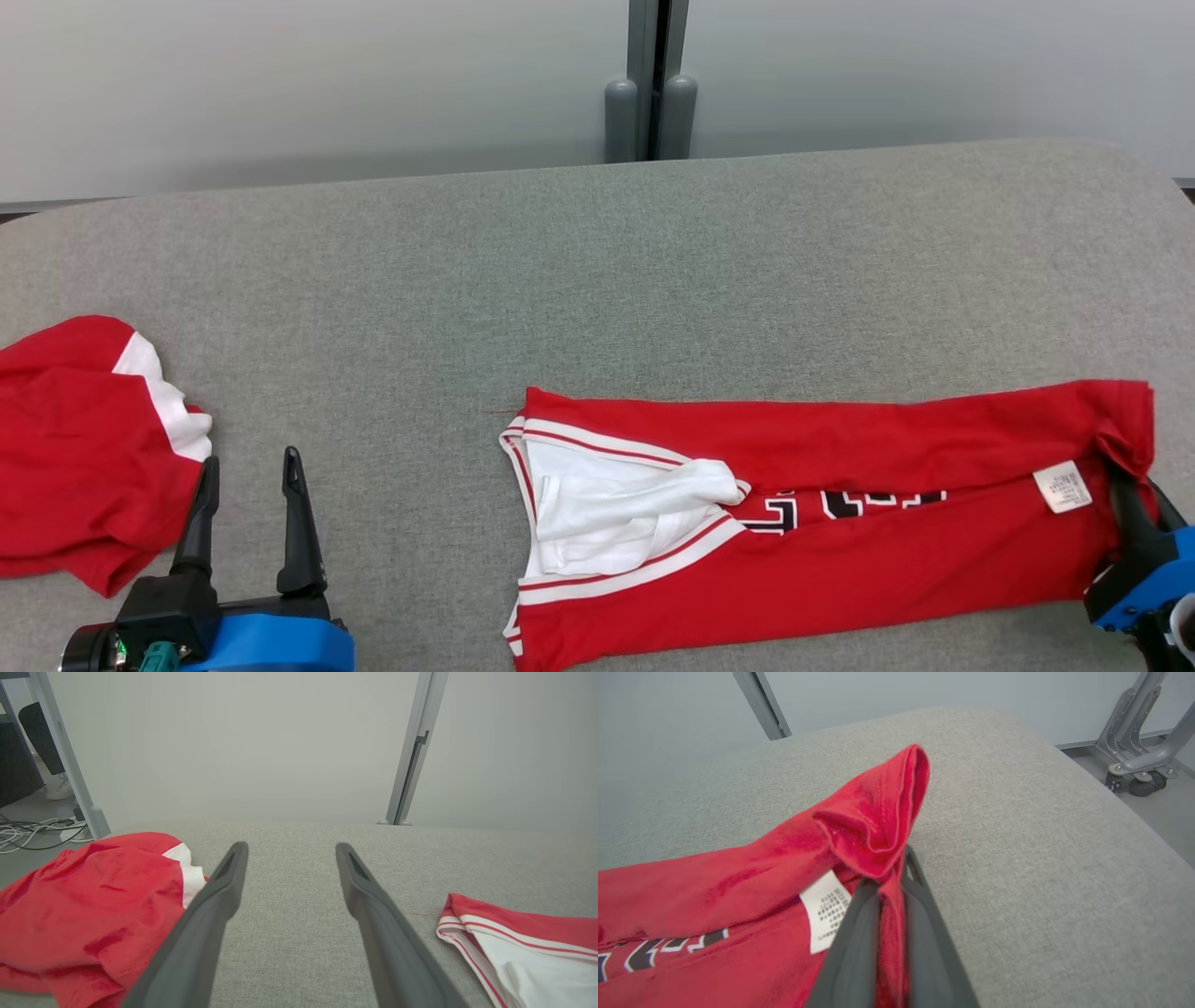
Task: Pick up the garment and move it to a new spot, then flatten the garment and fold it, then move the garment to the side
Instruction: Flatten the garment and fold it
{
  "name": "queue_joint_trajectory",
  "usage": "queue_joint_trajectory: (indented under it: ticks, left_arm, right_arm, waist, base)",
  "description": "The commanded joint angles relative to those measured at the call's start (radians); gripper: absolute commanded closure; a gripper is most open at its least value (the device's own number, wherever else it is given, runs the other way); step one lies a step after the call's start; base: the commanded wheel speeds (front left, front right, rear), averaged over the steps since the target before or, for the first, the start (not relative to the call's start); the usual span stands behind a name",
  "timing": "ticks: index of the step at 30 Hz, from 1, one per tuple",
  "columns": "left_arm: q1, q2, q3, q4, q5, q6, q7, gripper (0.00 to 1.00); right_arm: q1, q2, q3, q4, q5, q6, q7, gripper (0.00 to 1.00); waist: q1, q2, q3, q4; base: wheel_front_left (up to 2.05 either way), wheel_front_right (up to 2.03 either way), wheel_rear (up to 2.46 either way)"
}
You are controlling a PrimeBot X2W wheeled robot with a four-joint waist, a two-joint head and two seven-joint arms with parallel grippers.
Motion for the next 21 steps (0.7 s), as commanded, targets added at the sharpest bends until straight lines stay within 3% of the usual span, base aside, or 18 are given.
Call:
queue_joint_trajectory:
  ticks: [1, 10, 21]
  left_arm:
    - [0.006, -0.001, 0.007, 0.001, 0.001, -0.006, -0.005, 0.0]
    - [0.013, -0.006, 0.01, 0.006, -0.001, -0.011, -0.005, 0.0]
    - [0.008, -0.008, 0.001, 0.01, -0.001, -0.013, -0.005, 0.0]
  right_arm:
    - [0.012, 0.006, 0.012, -0.033, -0.008, 0.0, 0.005, 1.0]
    - [0.052, 0.082, 0.074, -0.187, -0.048, 0.0, 0.025, 1.0]
    - [0.048, 0.199, 0.254, -0.33, -0.085, 0.0, 0.079, 1.0]
  waist:
    - [0.0, -0.0002, -0.004, -0.001]
    - [0.0, -0.0002, -0.015, 0.005]
    - [0.0, -0.0002, -0.01, 0.025]
  base:
    - [0.0, 0.0, 0.0]
    - [0.0, 0.0, 0.0]
    - [0.0, 0.0, 0.0]
